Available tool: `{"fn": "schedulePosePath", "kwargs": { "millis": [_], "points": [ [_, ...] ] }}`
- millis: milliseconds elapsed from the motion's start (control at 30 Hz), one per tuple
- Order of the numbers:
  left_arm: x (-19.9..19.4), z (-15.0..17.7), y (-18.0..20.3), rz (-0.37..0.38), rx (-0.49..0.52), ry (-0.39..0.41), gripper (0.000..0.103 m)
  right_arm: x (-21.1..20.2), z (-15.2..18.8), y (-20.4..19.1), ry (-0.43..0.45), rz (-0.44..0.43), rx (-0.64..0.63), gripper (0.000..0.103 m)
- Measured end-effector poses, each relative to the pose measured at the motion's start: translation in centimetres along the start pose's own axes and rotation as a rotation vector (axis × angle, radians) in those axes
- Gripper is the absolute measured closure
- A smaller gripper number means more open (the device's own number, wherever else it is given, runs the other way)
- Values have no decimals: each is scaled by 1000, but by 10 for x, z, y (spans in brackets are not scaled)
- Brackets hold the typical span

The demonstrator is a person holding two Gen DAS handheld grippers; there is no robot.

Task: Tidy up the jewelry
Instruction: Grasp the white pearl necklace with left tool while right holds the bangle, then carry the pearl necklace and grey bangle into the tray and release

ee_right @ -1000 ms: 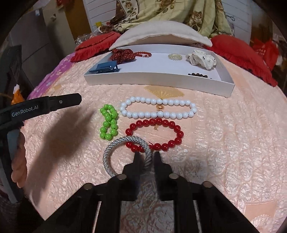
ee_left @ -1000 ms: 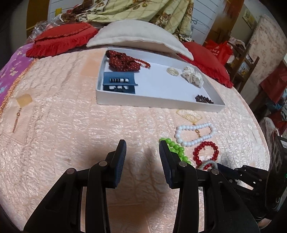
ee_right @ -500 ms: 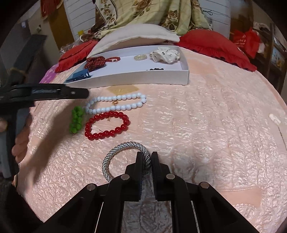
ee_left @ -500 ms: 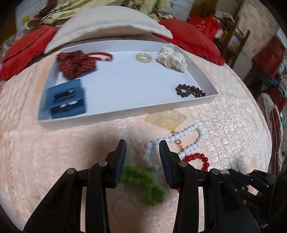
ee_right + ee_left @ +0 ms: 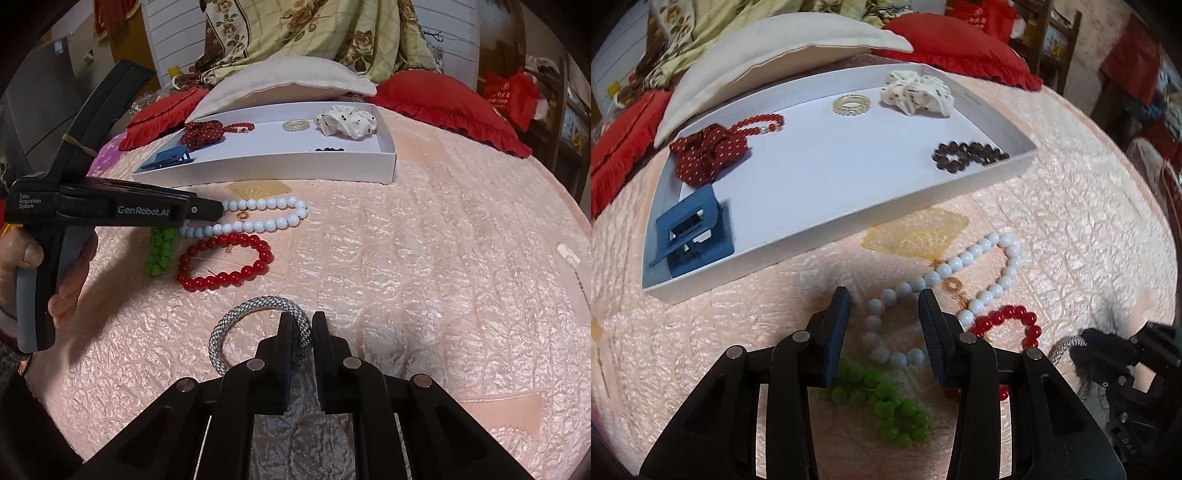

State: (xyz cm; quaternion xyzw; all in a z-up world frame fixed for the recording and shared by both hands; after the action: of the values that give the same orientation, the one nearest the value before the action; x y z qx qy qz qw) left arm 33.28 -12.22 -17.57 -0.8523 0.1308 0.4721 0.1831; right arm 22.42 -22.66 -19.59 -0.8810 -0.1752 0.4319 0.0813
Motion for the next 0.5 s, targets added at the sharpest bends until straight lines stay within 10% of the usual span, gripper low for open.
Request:
{"fn": "schedulePosePath", "kwargs": {
  "millis": [33,500],
  "points": [
    [-2,1,3,-3,17,4,94,0,0,-1,3,4,-6,93],
    [-90,-12,-23,61,-98,114,95,-24,-26,8,76,-93,98,96]
  ]
}}
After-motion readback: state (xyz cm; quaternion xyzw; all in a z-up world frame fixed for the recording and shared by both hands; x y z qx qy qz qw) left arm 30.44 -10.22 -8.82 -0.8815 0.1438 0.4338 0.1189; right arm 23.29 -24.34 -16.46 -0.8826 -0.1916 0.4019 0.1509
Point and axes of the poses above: each gripper's, at about its wrist camera, not at the fingertips, and x roughly the way its jaws point, y to its right, z to its underside, the point moved 7 cm from there along x, roughly the way its jaws point, and after that the axes turned 14 degrees about -z, right-handed, at the moved point
